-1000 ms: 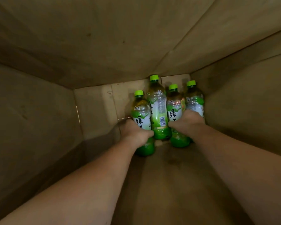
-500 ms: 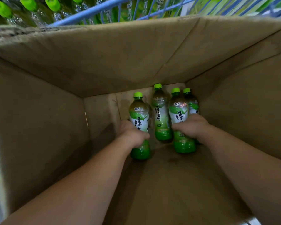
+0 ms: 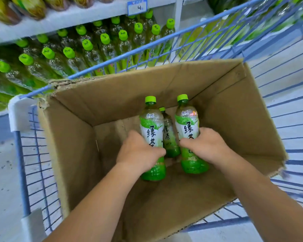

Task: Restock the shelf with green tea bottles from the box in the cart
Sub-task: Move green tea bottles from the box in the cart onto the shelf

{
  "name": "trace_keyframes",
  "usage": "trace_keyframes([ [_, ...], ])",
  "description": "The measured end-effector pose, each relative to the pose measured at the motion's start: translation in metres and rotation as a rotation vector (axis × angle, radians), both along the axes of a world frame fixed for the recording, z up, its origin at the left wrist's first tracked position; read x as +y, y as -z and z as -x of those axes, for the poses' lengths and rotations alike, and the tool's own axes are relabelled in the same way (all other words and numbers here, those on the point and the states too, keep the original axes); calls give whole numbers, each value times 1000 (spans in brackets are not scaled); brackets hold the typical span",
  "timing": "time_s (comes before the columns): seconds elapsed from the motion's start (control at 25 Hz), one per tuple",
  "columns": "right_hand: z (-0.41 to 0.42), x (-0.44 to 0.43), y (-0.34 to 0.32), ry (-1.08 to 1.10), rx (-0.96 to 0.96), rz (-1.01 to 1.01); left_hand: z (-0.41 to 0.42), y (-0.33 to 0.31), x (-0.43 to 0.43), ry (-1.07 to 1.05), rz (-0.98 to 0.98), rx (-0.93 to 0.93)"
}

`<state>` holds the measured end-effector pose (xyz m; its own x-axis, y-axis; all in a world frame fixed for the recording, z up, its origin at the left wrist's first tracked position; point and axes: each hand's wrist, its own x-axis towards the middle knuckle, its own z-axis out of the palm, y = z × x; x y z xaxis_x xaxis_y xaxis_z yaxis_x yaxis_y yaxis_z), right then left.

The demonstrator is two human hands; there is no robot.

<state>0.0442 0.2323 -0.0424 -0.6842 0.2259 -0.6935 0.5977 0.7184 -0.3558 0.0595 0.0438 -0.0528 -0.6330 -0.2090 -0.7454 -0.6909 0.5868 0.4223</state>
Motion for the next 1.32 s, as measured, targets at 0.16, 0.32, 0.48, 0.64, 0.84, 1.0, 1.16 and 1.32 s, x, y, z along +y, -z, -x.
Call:
trace_keyframes([
  [0.16,-17,-26,-70,40,129,-13,-11,-75,-23,68,-53,129],
  [0.32,-35,-63,-135,66,252,-44,-29,-140,-65,80,-82,241],
  [0.48,-49,-118,-201,59,356,-25,-41,-189,-125,-2,-165,381],
  [0.64,-60,-194,-253,28,411,15,-51,-228,-203,-69,-157,453],
  [0.84,-64,-305,-280,-62,439,68,-60,-254,-311,-127,-95,531],
  [1.0,-45,-391,-266,-139,419,130,-56,-247,-390,-171,-16,561],
  [1.16,-11,-463,-237,-267,403,154,-46,-227,-455,-247,61,570],
  [1.32,30,-510,-201,-351,397,218,-19,-196,-497,-315,126,559],
])
